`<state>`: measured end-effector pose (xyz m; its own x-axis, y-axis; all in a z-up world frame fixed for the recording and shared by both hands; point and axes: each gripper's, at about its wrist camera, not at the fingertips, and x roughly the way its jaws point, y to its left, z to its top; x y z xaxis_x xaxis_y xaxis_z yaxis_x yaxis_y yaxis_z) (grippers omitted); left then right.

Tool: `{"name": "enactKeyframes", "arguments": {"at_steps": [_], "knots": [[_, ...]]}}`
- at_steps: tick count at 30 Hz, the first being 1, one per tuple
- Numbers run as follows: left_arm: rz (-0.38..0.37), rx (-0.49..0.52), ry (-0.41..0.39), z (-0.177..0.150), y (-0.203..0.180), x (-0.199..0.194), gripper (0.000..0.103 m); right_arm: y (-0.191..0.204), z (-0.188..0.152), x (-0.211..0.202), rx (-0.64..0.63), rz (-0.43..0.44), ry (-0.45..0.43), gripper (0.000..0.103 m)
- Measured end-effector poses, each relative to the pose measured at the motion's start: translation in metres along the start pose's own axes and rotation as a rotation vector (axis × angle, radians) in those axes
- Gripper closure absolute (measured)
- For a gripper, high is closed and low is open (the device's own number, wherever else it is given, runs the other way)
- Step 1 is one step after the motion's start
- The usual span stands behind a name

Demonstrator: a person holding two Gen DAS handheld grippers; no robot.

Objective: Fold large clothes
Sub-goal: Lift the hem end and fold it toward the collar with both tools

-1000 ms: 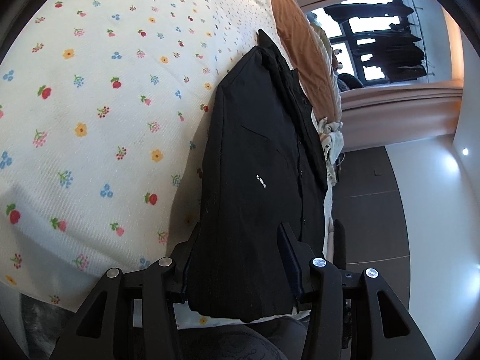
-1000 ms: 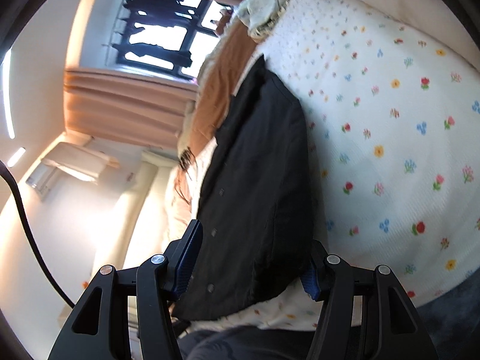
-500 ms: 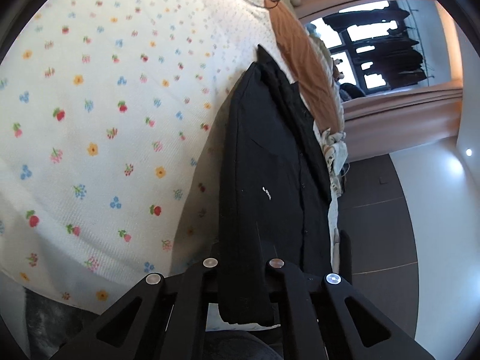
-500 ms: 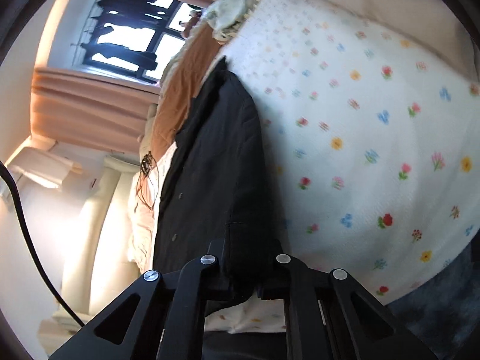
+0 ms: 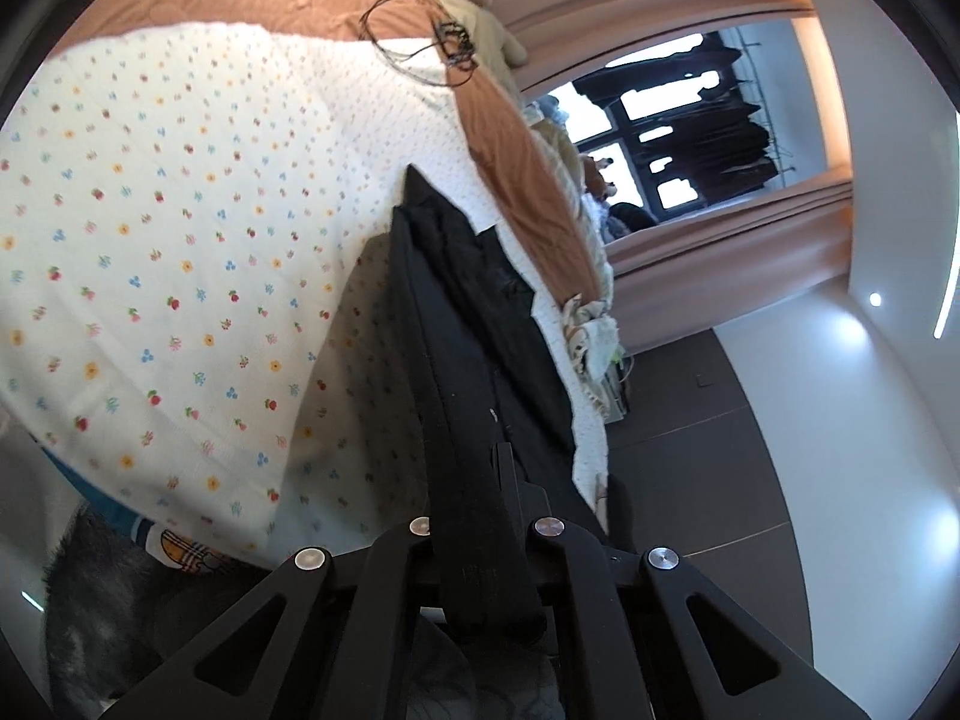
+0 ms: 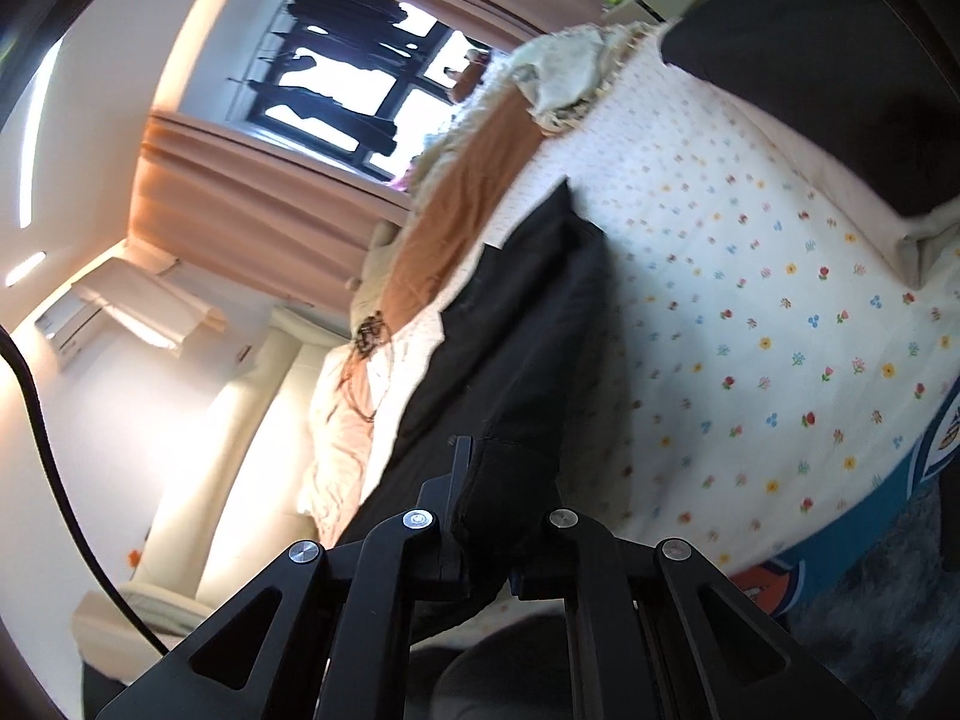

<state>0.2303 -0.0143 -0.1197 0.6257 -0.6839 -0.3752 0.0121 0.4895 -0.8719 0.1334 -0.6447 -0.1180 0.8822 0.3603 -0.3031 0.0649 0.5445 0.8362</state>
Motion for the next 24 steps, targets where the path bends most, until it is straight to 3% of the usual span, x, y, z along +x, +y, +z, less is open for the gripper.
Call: {"name": "enactKeyframes", "arguments": {"at_steps": [10, 24], "knots": [[-0.061, 0.017, -0.082, -0.023, -0.029, -0.087, 0.100, 0.062, -0.027, -0.058, -0.096, 0.082, -0.028, 0.094], [-0.140, 0.056, -0.149, -0.058, -0.055, -0.180, 0.100, 0.104, -0.067, -0.132, -0.159, 0.154, -0.077, 0.094]]}}
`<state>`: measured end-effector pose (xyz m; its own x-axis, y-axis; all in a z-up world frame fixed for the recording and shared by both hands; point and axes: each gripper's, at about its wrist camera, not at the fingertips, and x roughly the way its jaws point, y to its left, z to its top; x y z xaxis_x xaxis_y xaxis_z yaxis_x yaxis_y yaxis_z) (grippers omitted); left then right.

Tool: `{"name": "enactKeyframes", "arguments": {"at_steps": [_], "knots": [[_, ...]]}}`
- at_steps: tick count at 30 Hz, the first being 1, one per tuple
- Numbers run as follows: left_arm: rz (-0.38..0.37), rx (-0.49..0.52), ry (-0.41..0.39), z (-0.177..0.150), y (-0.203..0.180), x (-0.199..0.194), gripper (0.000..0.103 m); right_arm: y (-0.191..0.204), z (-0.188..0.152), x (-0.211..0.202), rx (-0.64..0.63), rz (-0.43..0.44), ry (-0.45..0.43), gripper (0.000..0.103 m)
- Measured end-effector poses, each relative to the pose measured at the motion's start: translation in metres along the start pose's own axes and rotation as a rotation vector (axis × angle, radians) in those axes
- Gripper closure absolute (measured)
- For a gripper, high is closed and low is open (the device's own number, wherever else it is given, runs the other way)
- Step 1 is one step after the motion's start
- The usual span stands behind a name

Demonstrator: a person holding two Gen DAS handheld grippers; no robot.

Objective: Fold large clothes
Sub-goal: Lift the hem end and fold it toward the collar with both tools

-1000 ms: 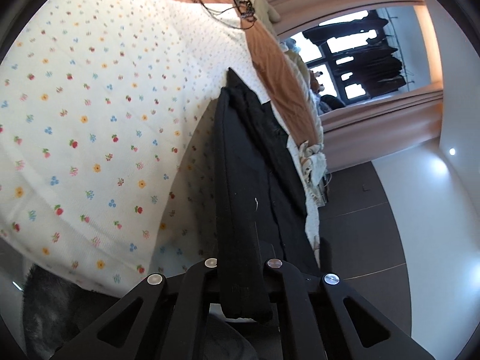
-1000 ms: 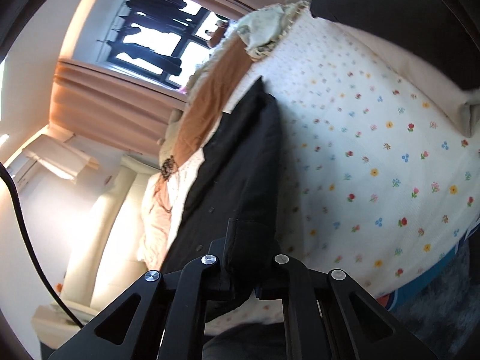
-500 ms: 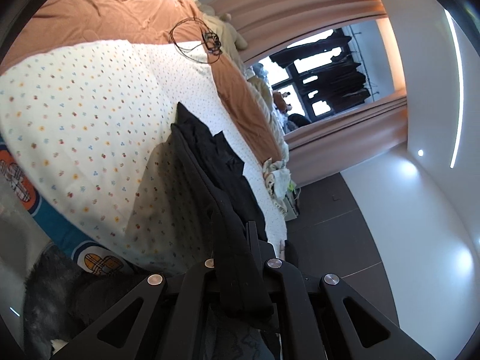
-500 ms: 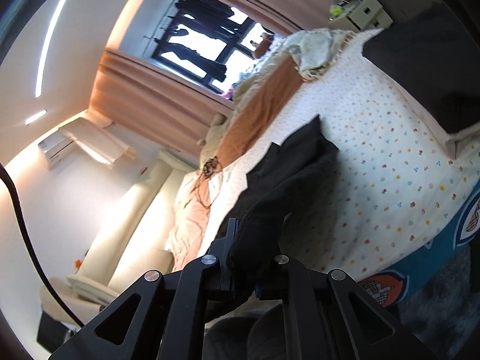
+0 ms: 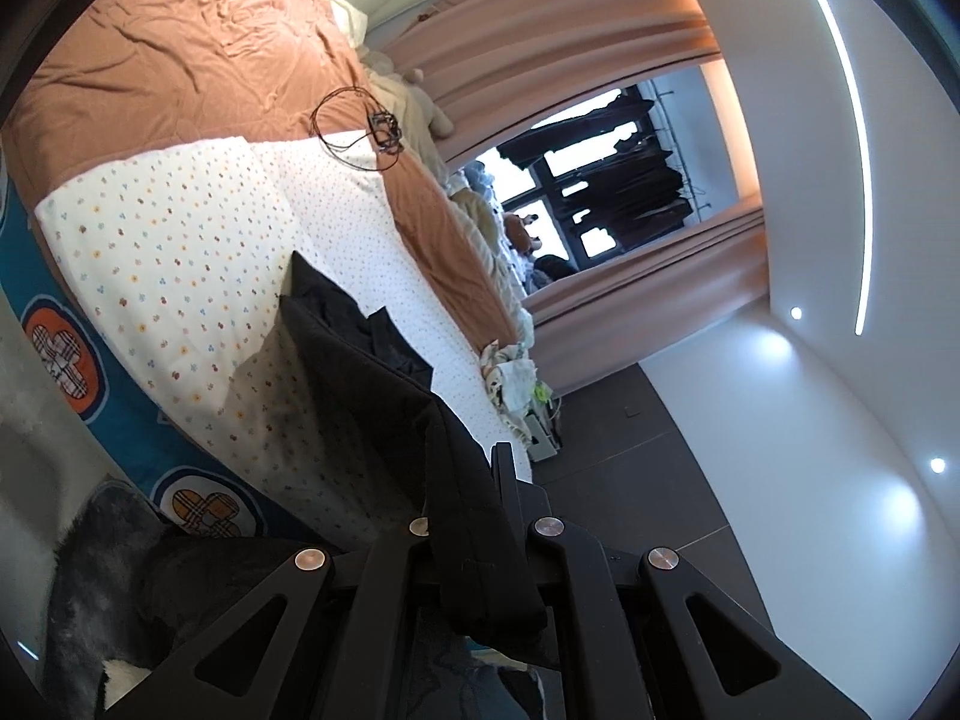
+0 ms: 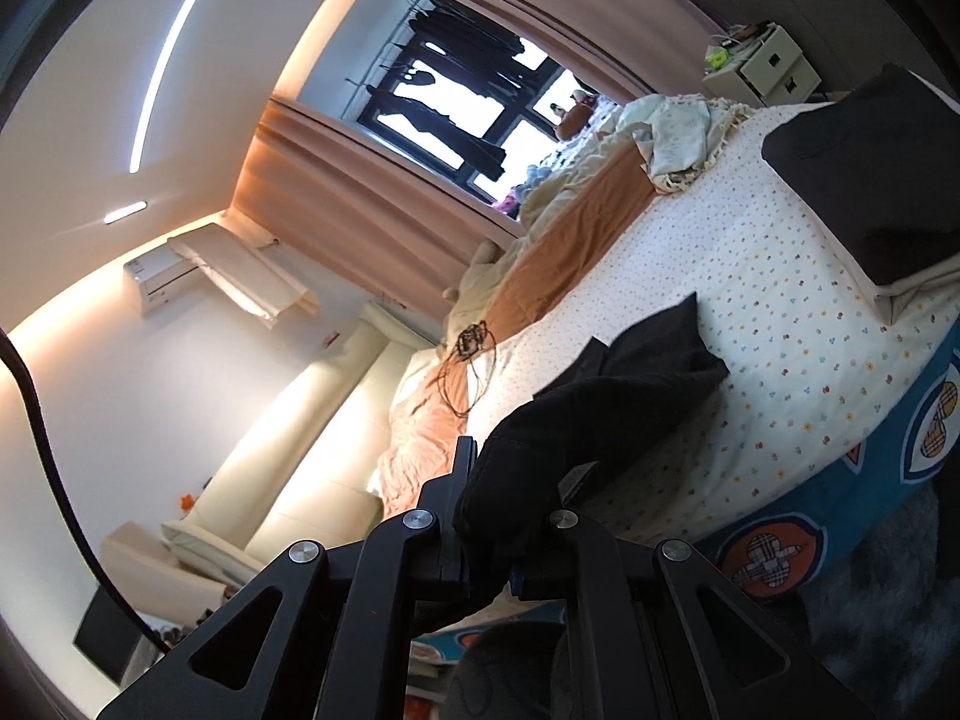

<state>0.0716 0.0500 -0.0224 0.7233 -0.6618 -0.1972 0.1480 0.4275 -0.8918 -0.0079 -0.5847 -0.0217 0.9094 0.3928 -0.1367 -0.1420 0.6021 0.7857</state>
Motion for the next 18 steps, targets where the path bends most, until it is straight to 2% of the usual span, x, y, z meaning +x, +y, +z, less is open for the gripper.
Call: {"name": "enactKeyframes", "arguments": {"at_steps": [8, 18], "knots": [[-0.021, 0.022, -0.030, -0.001, -0.014, -0.027, 0.100, 0.024, 0.000, -0.013, -0.031, 0.046, -0.018, 0.094], [-0.041, 0.028, -0.051, 0.029, -0.030, 0.003, 0.100, 0.024, 0.035, 0.021, -0.026, 0.062, -0.024, 0.094]]}}
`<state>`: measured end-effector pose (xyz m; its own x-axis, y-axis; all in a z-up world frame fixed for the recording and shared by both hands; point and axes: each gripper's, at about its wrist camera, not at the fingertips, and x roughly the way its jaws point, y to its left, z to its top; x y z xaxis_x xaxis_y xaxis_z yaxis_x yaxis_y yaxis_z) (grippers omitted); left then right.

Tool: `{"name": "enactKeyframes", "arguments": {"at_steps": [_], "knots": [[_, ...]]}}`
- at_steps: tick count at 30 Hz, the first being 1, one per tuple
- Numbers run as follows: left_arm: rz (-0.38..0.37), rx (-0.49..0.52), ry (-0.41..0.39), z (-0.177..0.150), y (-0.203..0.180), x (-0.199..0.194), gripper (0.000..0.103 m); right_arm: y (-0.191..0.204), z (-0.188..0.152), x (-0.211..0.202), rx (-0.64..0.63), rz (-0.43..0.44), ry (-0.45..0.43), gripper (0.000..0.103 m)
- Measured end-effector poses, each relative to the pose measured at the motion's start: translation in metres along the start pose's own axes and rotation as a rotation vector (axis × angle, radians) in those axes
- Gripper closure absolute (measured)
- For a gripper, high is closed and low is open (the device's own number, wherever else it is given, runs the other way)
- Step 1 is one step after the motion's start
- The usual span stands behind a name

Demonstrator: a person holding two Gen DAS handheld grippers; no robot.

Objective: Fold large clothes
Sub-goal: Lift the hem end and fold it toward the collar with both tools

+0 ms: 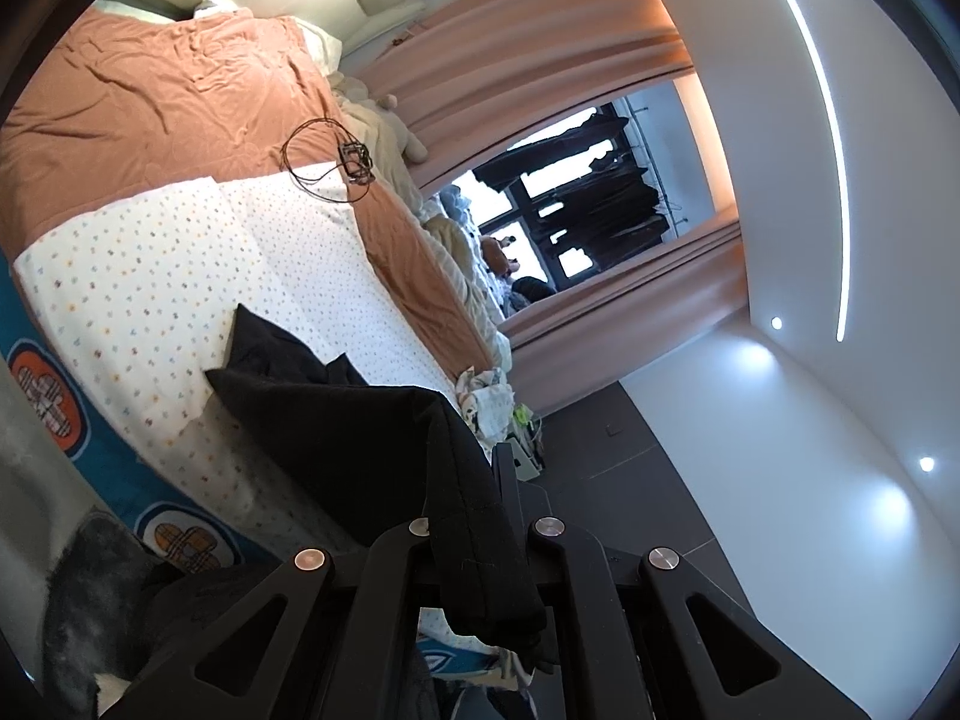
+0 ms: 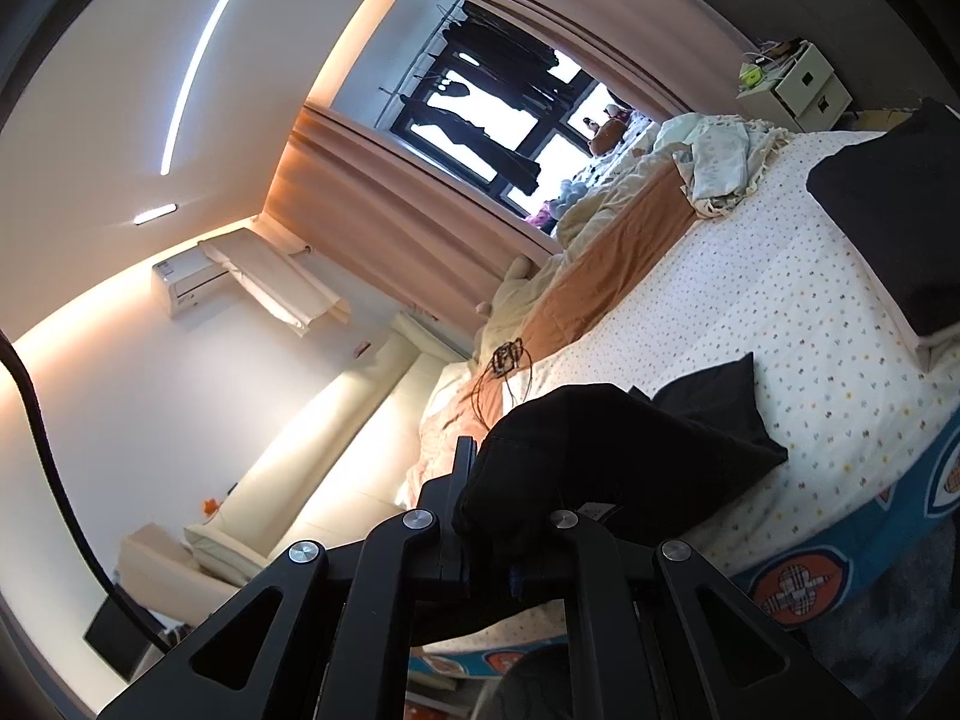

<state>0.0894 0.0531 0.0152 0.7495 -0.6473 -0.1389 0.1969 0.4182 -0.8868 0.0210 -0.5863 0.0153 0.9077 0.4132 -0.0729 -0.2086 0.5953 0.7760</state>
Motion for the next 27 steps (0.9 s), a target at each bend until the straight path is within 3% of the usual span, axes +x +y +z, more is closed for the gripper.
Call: {"name": "enactKeyframes", "arguments": {"at_steps": [8, 16, 27], "knots": [[0.007, 0.005, -0.035, 0.046, -0.005, 0.061, 0.100, -0.008, 0.043, 0.060, -0.018, 0.002, -0.002, 0.094], [0.055, -0.016, 0.014, 0.096, 0.009, 0.148, 0.100, -0.044, 0.082, 0.139, 0.035, -0.049, 0.020, 0.094], [0.150, -0.092, 0.078, 0.124, 0.070, 0.240, 0.100, -0.107, 0.094, 0.221, 0.099, -0.134, 0.080, 0.094]]}}
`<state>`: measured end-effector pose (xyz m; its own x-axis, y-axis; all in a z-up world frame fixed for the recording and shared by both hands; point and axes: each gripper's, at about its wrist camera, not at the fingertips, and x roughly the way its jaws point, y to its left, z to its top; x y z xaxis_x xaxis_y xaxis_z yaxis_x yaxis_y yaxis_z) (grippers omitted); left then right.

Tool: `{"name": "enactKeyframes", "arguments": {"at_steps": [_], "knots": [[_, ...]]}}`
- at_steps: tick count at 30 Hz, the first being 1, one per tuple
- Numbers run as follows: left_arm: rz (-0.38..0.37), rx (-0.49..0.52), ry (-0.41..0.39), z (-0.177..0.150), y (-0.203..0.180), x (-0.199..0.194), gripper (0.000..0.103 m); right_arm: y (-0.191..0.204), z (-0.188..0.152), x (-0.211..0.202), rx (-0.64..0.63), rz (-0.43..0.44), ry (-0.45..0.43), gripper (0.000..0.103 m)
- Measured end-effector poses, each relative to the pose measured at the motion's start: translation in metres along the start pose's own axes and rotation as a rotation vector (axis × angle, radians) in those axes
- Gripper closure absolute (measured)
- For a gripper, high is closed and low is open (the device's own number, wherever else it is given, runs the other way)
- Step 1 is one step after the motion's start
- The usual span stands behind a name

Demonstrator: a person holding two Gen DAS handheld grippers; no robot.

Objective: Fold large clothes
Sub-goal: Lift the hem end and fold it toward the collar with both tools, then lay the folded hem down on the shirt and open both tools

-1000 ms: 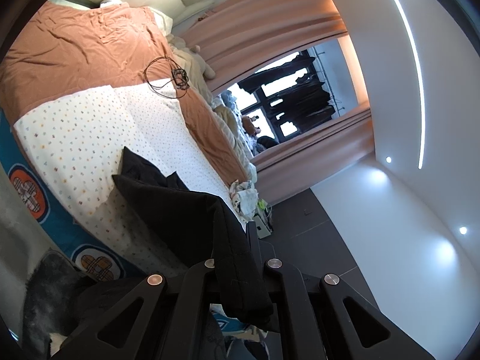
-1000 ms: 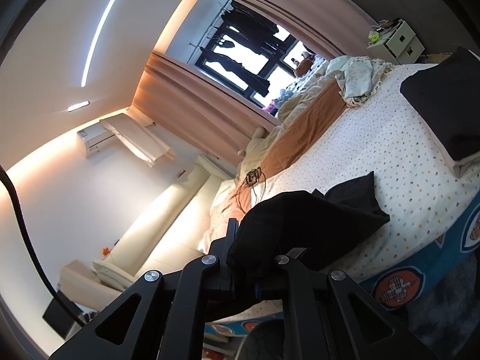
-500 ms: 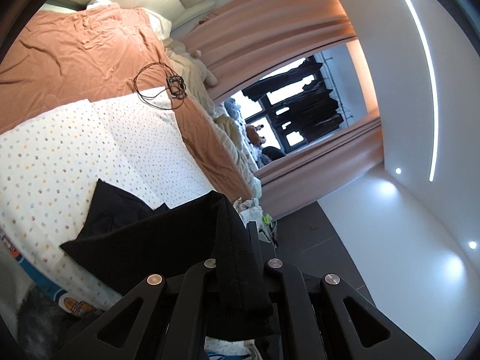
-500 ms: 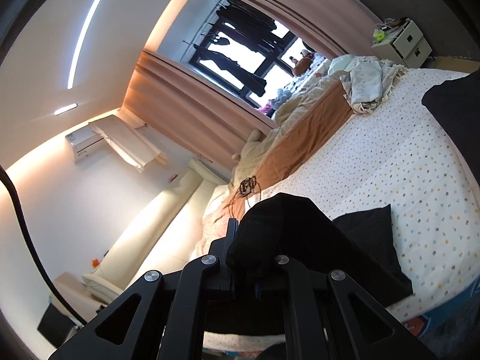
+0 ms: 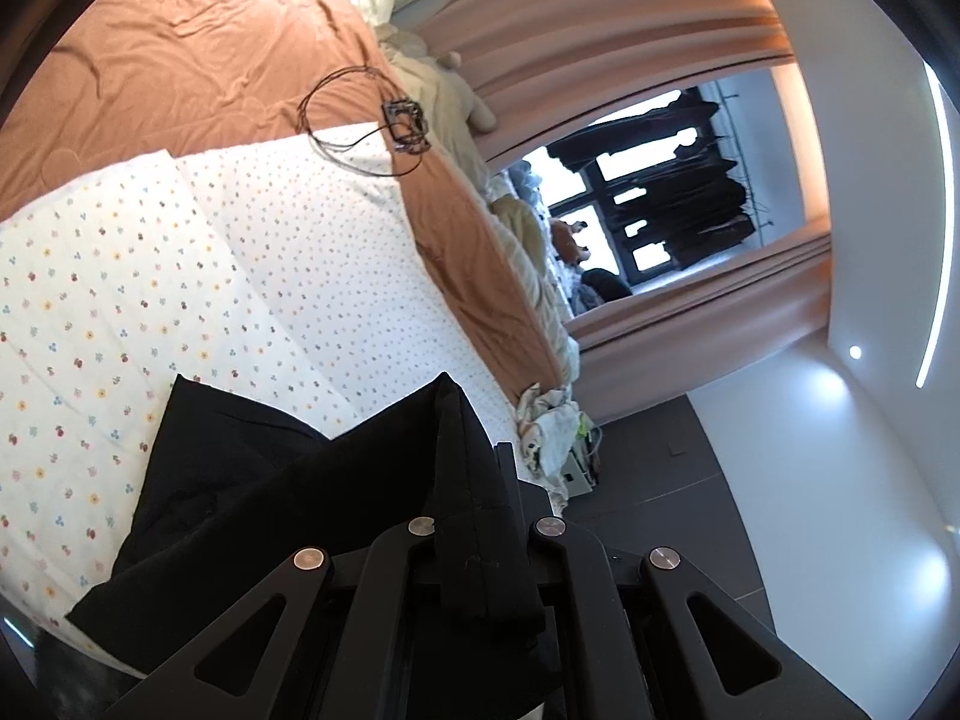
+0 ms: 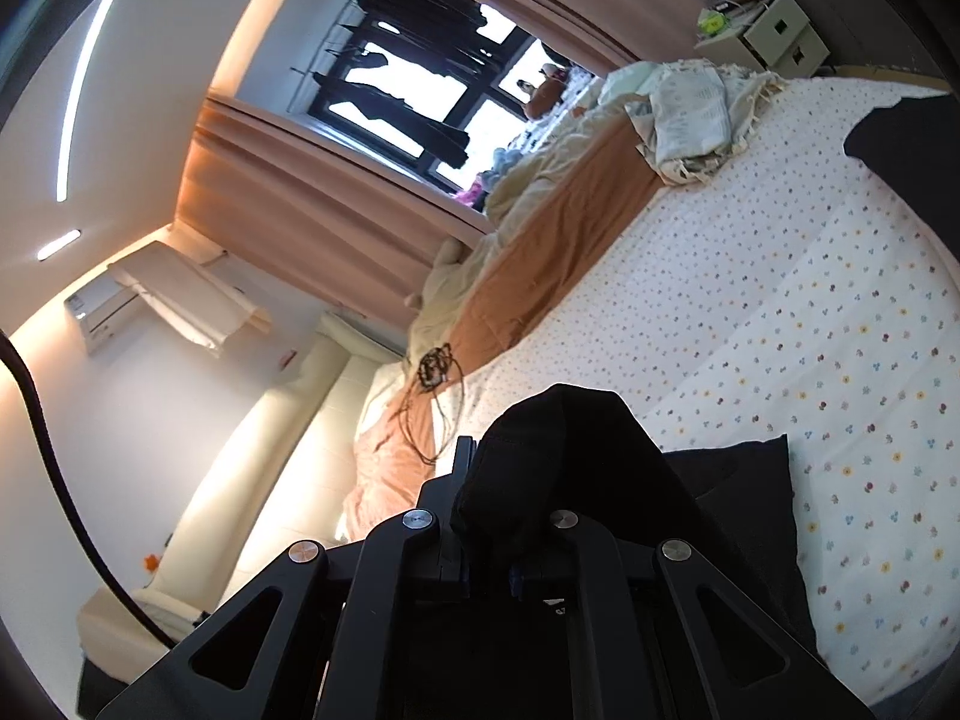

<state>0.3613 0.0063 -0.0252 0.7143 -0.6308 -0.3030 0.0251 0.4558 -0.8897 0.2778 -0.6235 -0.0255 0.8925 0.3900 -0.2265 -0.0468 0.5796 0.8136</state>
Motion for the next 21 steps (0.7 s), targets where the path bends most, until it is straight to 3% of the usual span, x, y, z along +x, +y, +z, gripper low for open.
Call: {"name": "enactKeyframes", "arguments": {"at_steps": [14, 18, 20, 21], "knots": [[0.157, -0.111, 0.070, 0.016, 0.077, 0.089, 0.100, -0.060, 0.005, 0.085, 0.086, -0.097, 0.082, 0.094], [0.180, -0.138, 0.077, 0.021, 0.094, 0.104, 0.100, -0.076, 0.003, 0.104, 0.111, -0.113, 0.094, 0.089], [0.196, -0.164, 0.067, 0.025, 0.103, 0.107, 0.100, -0.081, 0.001, 0.111, 0.119, -0.113, 0.102, 0.076], [0.207, -0.180, 0.059, 0.026, 0.107, 0.108, 0.098, -0.084, 0.002, 0.114, 0.127, -0.114, 0.106, 0.060]]}}
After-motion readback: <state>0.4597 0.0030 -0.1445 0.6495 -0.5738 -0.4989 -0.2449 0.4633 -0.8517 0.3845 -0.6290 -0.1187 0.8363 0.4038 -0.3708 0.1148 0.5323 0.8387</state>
